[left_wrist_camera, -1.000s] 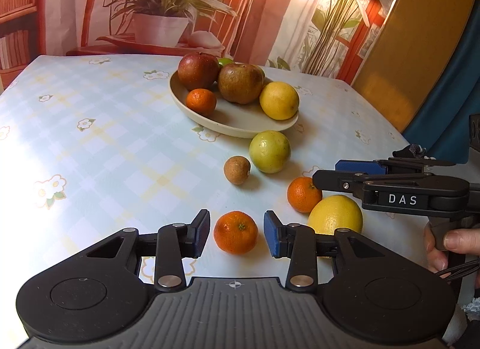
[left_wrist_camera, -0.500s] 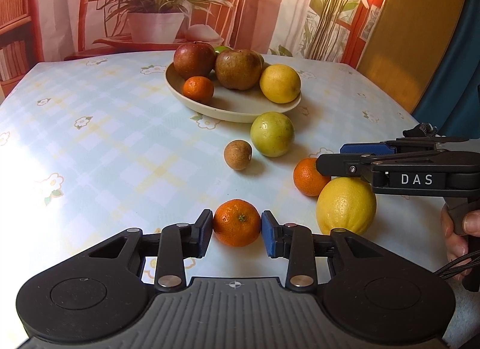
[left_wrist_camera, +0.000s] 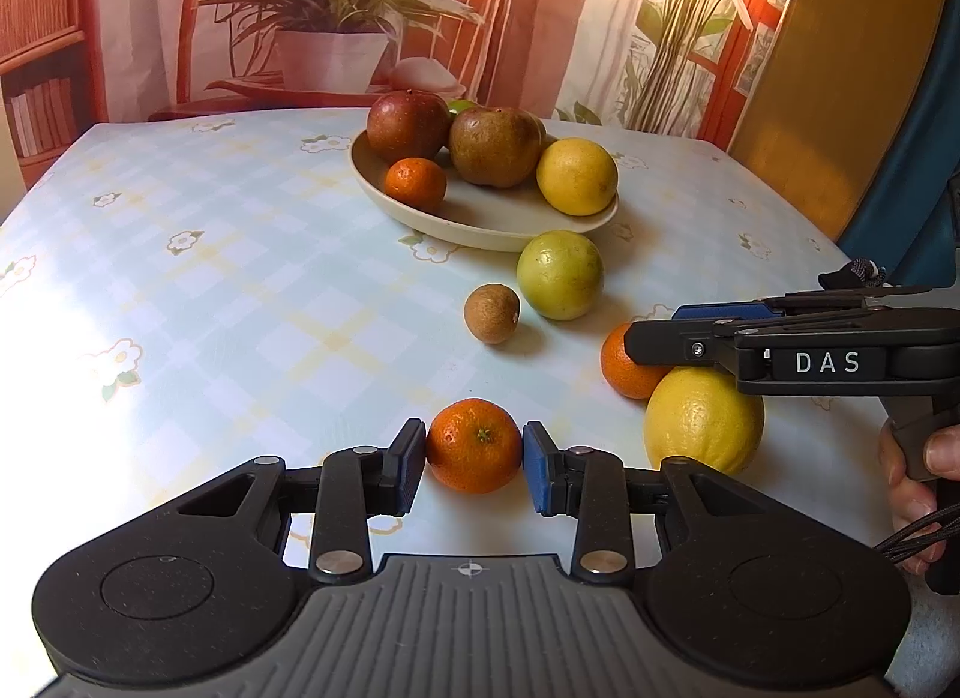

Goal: Organize fruits
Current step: 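Close the left gripper around the tangerine while the right gripper grasps the yellow-green citrus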

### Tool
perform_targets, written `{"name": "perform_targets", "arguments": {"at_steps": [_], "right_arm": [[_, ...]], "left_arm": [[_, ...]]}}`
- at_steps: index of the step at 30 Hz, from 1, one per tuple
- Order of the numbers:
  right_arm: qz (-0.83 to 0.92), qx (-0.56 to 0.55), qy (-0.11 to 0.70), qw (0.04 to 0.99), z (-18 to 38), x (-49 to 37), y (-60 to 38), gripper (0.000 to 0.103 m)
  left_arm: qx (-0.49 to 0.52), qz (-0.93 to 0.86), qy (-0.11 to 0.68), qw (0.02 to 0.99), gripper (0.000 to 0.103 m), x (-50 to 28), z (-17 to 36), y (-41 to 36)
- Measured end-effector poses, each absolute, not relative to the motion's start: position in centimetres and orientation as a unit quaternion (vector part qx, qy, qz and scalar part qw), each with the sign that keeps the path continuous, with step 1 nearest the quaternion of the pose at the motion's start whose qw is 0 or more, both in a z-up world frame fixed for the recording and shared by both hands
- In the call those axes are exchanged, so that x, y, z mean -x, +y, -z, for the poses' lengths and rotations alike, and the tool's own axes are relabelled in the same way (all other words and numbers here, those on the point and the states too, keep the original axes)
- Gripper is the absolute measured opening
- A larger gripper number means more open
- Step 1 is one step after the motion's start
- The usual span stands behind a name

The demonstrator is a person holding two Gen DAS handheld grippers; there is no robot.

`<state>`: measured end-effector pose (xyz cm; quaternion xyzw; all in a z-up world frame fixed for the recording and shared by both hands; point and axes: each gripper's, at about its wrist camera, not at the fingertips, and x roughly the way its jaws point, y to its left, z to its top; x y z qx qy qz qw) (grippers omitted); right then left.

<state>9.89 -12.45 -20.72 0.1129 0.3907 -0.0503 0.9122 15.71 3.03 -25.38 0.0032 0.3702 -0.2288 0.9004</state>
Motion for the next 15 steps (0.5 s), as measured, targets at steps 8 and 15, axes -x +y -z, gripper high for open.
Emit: {"name": "perform_targets", "arguments": {"at_steps": [8,15], "right_arm": [[0.038,-0.188,0.414,0.890,21.9,-11.0,-14.0,0.039],[0.037,-0.206,0.413,0.886,22.1,-10.8,-14.3,0.037]], "left_arm": [[-0.002,0.226,0.366,0.903,0.037,-15.5,25.5,2.9],[-0.003,0.226,0.364,0.903,0.037,-15.5,25.5,2.9]]}}
